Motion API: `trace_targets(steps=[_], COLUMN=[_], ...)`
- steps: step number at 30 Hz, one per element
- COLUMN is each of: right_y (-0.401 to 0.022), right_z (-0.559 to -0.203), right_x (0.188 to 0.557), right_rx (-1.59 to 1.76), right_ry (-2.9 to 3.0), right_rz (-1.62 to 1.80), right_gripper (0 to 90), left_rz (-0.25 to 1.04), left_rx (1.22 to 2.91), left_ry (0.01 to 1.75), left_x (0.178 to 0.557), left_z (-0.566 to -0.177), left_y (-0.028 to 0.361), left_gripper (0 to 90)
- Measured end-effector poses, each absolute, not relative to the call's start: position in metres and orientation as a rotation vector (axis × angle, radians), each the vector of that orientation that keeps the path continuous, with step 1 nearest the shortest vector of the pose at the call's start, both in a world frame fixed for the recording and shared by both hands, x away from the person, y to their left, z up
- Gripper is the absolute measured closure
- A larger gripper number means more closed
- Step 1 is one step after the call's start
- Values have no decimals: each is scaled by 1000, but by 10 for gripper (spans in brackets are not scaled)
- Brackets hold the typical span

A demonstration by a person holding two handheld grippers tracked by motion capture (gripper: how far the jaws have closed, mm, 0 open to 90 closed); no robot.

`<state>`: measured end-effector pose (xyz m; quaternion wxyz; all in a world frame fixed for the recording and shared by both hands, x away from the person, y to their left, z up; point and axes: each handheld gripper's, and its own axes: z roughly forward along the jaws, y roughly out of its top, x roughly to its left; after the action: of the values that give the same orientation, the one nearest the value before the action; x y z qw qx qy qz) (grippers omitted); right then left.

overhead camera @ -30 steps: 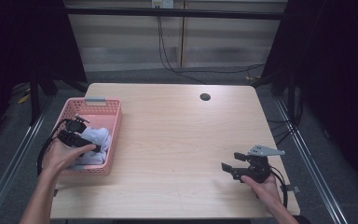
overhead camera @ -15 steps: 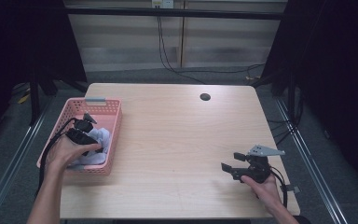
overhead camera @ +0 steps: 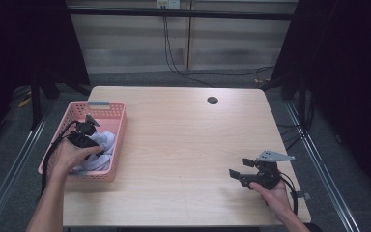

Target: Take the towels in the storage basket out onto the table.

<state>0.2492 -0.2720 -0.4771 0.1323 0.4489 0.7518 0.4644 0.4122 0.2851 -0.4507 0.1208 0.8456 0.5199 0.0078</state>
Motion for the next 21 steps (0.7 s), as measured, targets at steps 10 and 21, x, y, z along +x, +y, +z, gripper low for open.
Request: trace_targets(steps=[10,21], right_y=[-274,-275], right_z=[-476,-476], right_x=[250,251], right_rx=[1305,1302], right_ry=[2175,2172], right_rz=[1344,1351], right_gripper=[237,236], left_rz=[37,9], left_rx=[2407,2338], left_ry=[1478,1447], left_x=[405,401], left_z=[-447,-437], left_y=[294,310], left_gripper=[509,516])
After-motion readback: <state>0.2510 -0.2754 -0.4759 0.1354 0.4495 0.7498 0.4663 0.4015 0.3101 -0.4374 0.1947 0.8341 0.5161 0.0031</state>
